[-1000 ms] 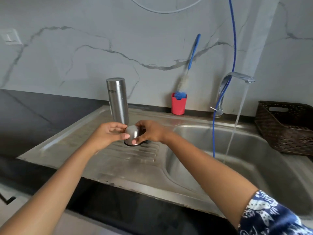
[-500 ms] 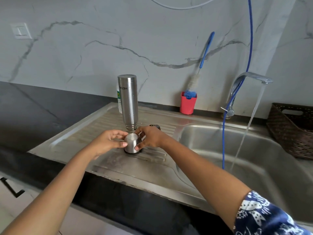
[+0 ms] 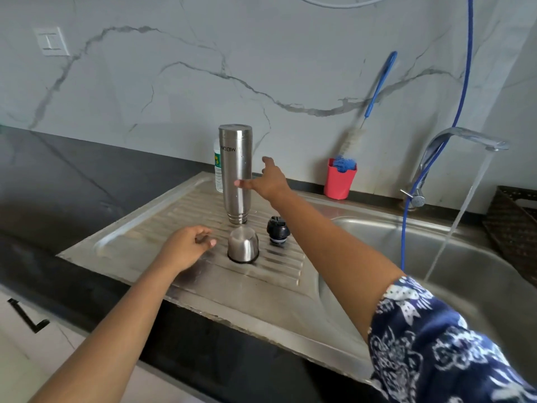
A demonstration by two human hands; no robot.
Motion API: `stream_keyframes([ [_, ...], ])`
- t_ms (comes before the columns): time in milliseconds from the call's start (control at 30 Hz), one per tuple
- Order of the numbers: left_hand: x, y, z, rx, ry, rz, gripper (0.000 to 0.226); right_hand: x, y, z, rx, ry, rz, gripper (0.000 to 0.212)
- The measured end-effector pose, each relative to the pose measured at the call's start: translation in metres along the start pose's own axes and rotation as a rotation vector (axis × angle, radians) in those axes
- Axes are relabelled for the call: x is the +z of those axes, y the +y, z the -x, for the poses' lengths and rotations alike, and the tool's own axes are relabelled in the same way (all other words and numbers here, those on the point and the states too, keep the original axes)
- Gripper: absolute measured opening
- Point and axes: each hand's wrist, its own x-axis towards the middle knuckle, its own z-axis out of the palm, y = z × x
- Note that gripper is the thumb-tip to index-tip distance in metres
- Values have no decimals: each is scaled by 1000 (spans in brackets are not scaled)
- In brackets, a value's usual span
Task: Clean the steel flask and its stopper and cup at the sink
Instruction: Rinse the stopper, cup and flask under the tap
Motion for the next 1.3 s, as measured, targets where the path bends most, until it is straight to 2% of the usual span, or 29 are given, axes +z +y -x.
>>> stream_keyframes([
  [67,0,-6,-1,-7,-11,-64,42,8,2,-14,32,-24,-119,112],
  [133,1,-8,-2,-3,-9,-76,44,14,6,-24,51,-51,-195,113],
  [333,4,-11,-4,47,-7,-149,40,27,10,-42,8,-72,-233,90],
  [500,4,-11,-3,62,-7,-181,37,27,2,-41,-30,33,-165,74],
  [667,3,-5,1,39,7,-150,31,-14,-23,-18,-159,165,-292,76],
  [767,-2,10,8,22,147,-78,28,-57,-33,10,-204,223,-454,72],
  [833,-3,34,18,81,263,-16,25,-86,-29,37,-199,245,-522,69],
  [900,0,69,29,171,299,119,26,-114,-17,66,-174,251,-595,64],
  [1000,20,126,41,307,179,316,35,-153,15,104,-100,269,-648,63],
  [1067,45,164,42,367,38,385,50,-178,42,127,-39,306,-646,62],
  [1133,75,198,42,348,-162,449,77,-199,71,147,32,336,-662,60],
  [1200,111,226,41,276,-342,581,92,-216,100,161,120,402,-694,62],
  [1300,161,247,36,174,-474,697,87,-233,138,171,234,472,-780,64],
])
